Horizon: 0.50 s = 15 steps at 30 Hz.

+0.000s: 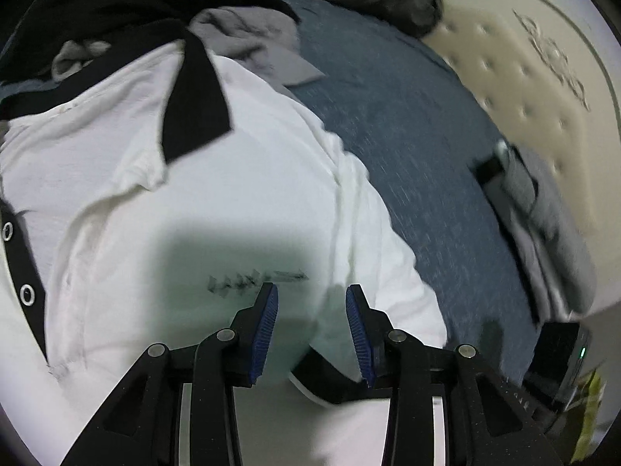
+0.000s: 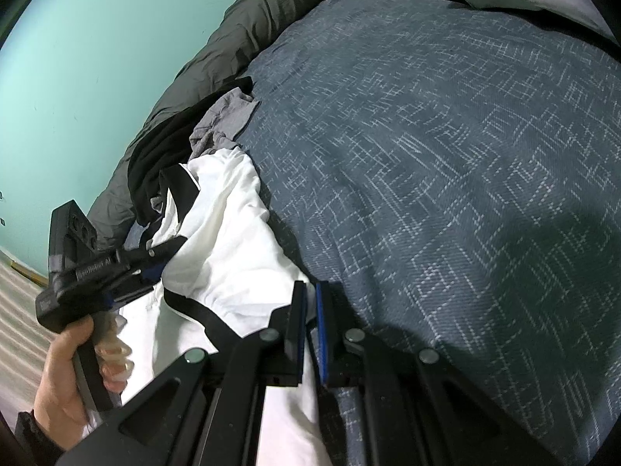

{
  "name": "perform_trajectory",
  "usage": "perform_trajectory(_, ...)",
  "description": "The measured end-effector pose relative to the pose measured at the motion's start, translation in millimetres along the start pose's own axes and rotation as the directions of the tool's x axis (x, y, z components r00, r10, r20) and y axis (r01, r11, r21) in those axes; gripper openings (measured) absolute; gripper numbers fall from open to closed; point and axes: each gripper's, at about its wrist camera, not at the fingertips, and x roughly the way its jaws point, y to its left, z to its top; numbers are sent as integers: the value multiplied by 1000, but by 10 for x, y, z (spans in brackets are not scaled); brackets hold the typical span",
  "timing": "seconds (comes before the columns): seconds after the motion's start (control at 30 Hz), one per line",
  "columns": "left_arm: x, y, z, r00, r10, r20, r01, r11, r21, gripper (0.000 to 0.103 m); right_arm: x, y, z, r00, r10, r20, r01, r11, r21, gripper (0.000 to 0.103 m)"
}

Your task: Fold clothes

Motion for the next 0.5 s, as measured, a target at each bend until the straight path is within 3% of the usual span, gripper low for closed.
perform_trajectory(0.07,40,-51,-41,1000,6,-20,-5,1000,26,36,-2,1,-4,1000,-1,0,1,1000,-1,5)
perform_trajectory(0.1,62,-57,-51,1000,5,-27,-4,1000,27,28,-4,3,-7,1000,-1,0,1,1000,-2,5)
perform_trajectory(0.3,63,-89,-59,1000,-12,-20,13,999,32,8,-12,14,-19,1000,0,0,0,1000,-1,5)
perform_trajectory(0.5,-63,64,-2,998,-4,55,7,999,-51,5,-18,-9,-21,1000,16,-1,-16,1000,15,5)
